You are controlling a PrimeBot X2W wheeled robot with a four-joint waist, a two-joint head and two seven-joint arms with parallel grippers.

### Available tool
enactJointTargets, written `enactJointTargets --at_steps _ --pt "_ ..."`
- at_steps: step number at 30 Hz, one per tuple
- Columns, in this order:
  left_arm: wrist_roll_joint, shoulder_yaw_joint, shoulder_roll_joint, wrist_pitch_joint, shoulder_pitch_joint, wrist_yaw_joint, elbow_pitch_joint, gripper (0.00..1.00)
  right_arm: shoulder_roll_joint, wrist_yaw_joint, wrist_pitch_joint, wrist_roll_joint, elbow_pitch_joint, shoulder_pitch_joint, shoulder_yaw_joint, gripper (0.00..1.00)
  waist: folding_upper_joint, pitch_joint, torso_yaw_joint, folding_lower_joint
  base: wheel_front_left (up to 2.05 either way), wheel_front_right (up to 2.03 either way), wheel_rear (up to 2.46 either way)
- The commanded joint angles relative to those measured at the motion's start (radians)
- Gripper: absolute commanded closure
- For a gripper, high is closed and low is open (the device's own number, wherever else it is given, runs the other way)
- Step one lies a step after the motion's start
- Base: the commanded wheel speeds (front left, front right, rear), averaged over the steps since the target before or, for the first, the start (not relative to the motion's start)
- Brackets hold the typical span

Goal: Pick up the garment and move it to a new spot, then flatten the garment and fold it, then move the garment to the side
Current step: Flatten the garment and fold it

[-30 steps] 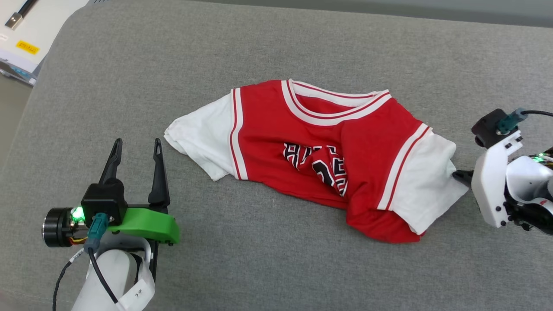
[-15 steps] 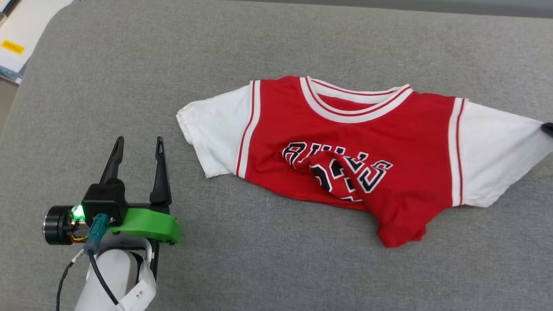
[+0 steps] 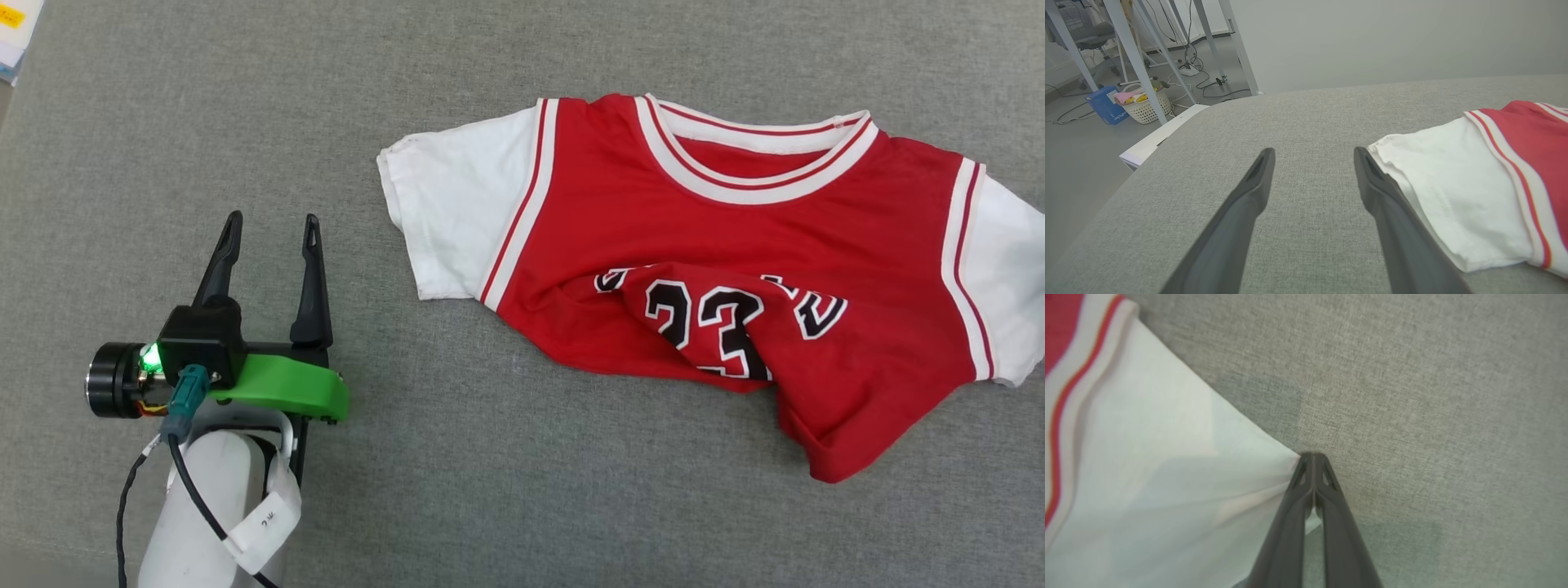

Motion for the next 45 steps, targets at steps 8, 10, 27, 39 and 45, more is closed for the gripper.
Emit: enactJointTargets --at_steps 8,10,27,39,45 --pt "0.020 0.047 0.011 -0.006 0.001 -0.022 0.032 0.00 0.088 -0.001 -0.175 -0.005 0.055 0.021 -0.010 0.00 0.0000 -0.066 -0.031 0.0000 0.00 0.00 0.00" --pt "0.021 0.059 0.021 -0.006 0.000 -0.031 0.037 0.00 0.089 -0.001 -0.242 -0.003 0.023 0.031 -0.013 0.00 0.0000 -0.089 -0.044 0.0000 0.00 0.00 0.00" --pt "-0.046 -0.009 0.181 0.150 -0.253 -0.132 0.158 0.00 0.272 -0.001 -0.684 -0.172 -0.251 0.212 -0.168 0.00 0.0000 -0.176 -0.154 0.0000 0.00 0.00 0.00" --pt "-0.473 -0.458 0.416 0.719 -0.582 -0.137 0.202 0.00 0.372 -0.001 -0.661 -0.224 -0.424 0.378 -0.232 0.00 0.0000 -0.133 -0.205 0.0000 0.00 0.00 0.00" --pt "-0.687 -0.608 0.481 0.972 -0.688 -0.138 0.227 0.00 0.377 -0.001 -0.635 -0.206 -0.454 0.390 -0.219 0.00 0.0000 -0.086 -0.232 0.0000 0.00 0.00 0.00"
